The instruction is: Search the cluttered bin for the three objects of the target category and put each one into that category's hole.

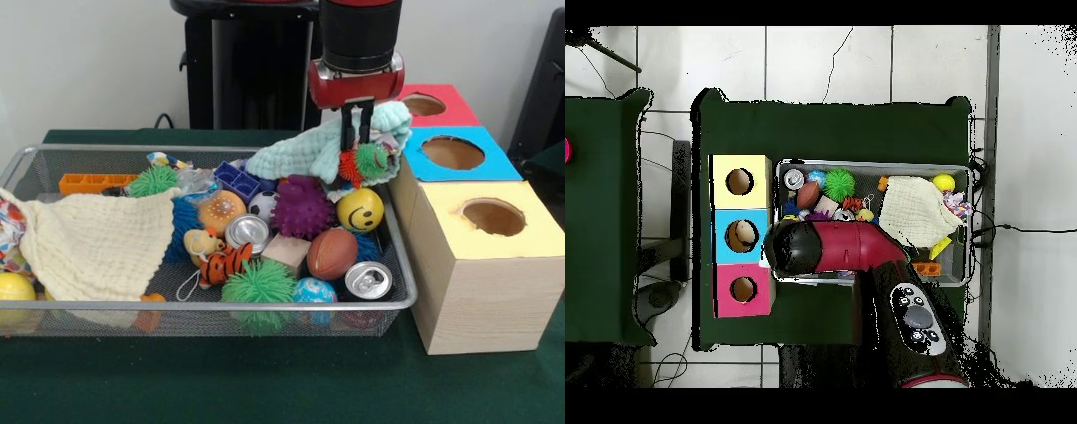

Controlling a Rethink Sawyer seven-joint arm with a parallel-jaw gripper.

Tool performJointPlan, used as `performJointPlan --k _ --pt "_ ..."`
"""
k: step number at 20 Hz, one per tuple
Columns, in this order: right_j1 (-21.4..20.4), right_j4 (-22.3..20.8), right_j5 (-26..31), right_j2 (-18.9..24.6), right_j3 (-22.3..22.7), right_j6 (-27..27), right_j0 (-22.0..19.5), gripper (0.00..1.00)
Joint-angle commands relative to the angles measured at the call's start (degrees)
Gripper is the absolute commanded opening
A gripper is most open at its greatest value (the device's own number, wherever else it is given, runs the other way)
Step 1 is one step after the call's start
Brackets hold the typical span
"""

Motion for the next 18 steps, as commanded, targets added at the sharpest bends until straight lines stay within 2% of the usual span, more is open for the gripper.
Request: performJointPlan --k 1,9,15,18 --pt "1.86 -2.17 1.26 -0.33 -1.95 3.03 -1.92 0.0" --pt "3.49 -2.2 -1.8 0.04 -0.47 3.89 -2.96 0.0" --pt "3.86 -1.78 -2.08 -0.25 -0.92 5.34 -2.1 0.0" --pt "2.37 -2.2 -2.15 -1.83 -0.44 7.07 -0.39 0.0"
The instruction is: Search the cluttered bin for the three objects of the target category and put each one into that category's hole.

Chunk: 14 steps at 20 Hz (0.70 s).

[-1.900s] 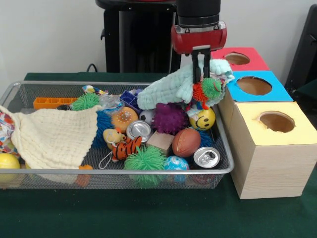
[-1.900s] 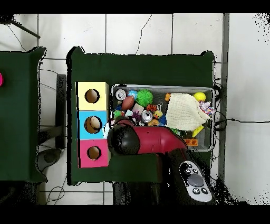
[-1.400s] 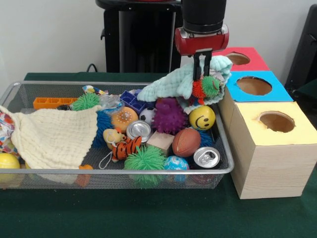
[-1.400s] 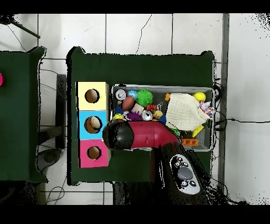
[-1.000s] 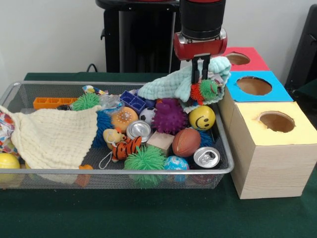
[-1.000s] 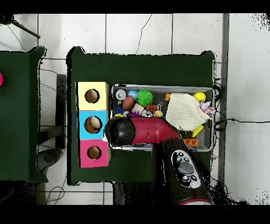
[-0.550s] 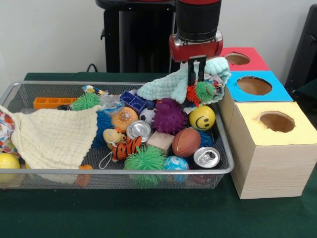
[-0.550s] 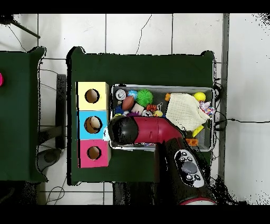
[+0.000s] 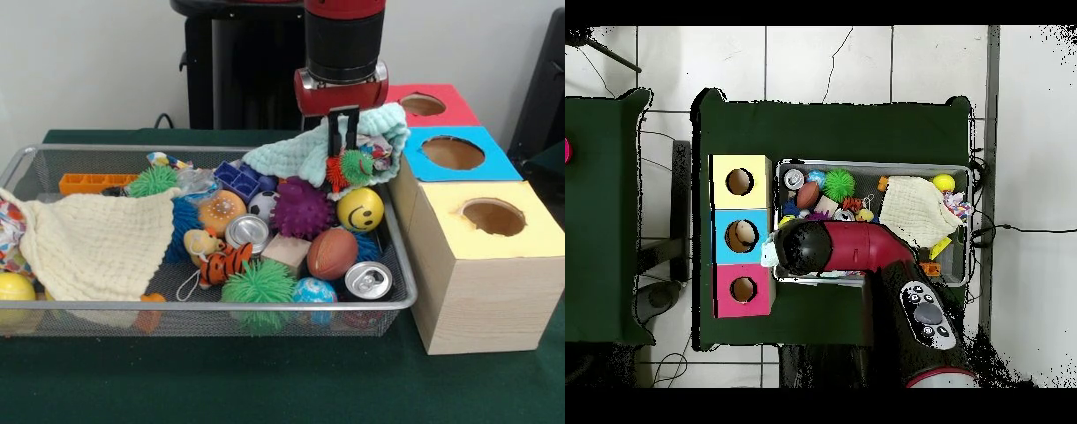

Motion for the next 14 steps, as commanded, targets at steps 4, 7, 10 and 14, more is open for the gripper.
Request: performJointPlan --k 4,7,10,14 --pt "-1.35 -1.25 -1.12 -3.13 1.12 9.19 2.85 0.0" --pt "-2.88 -0.72 -1.99 -3.8 2.92 9.86 3.63 0.0" --pt "-1.35 -0.3 -2.97 -3.3 2.93 8.78 2.65 0.0" --pt "-0.37 0.03 -3.31 -2.63 2.88 7.69 1.74 0.0"
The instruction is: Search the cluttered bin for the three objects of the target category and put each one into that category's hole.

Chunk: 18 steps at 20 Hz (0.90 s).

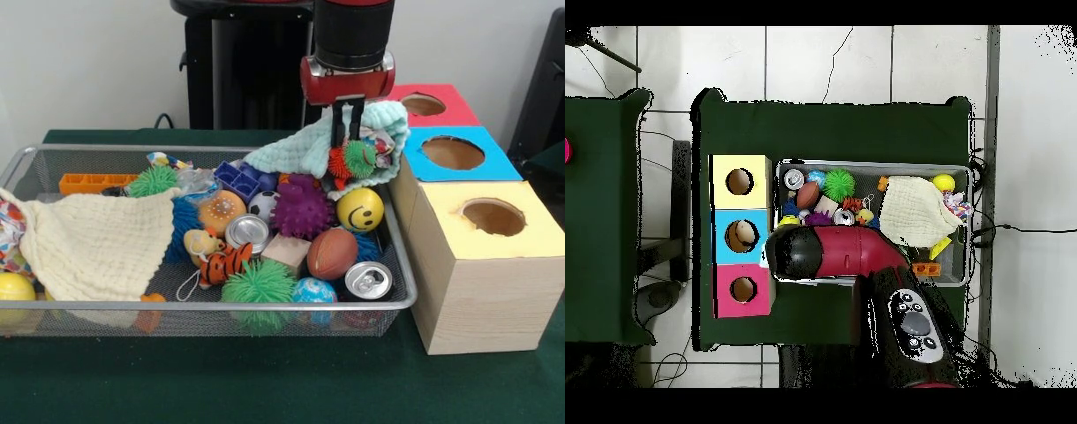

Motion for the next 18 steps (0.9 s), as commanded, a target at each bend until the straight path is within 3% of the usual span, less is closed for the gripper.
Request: performJointPlan --k 1,6,18 --pt "1.99 0.03 -3.38 0.12 2.11 7.4 -1.72 0.0" --pt "2.89 0.42 -2.85 0.25 1.33 7.24 -2.17 0.0" --pt "-1.04 -1.65 -3.48 0.15 2.41 5.75 -1.05 0.0"
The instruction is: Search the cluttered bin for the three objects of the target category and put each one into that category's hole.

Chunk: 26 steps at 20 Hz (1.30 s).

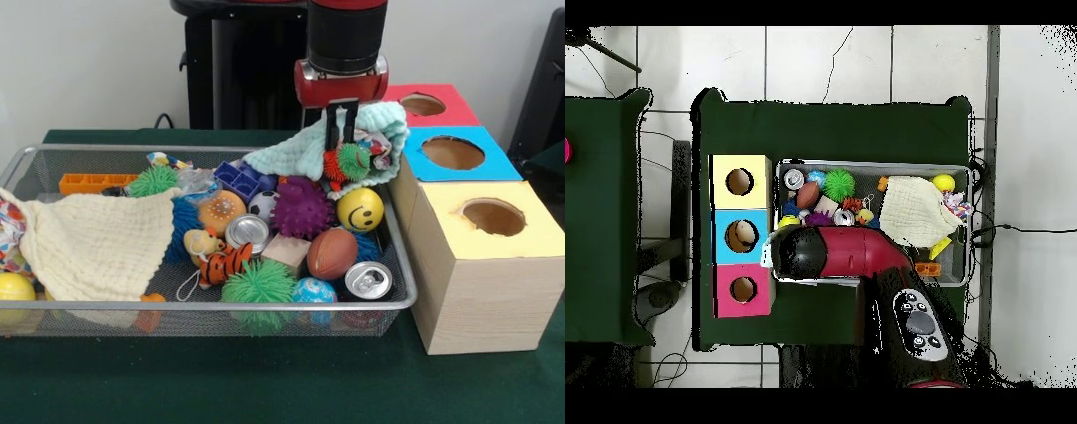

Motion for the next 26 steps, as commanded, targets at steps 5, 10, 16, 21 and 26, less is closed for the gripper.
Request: performJointPlan --k 5,10,16,21,26 --pt "1.73 -0.85 2.02 -0.29 -0.92 5.05 -1.04 0.0" --pt "6.99 -0.74 0.5 1.92 -4.87 2.04 -4.48 0.0" --pt "7.83 0.87 5.85 3.28 -10.53 1.38 -4.45 0.0" --pt "9.46 1.23 9.93 3.12 -14.75 1.23 -4.29 0.0" --pt "8.41 1.09 7.09 4.08 -12.38 0.7 -6.06 0.0"
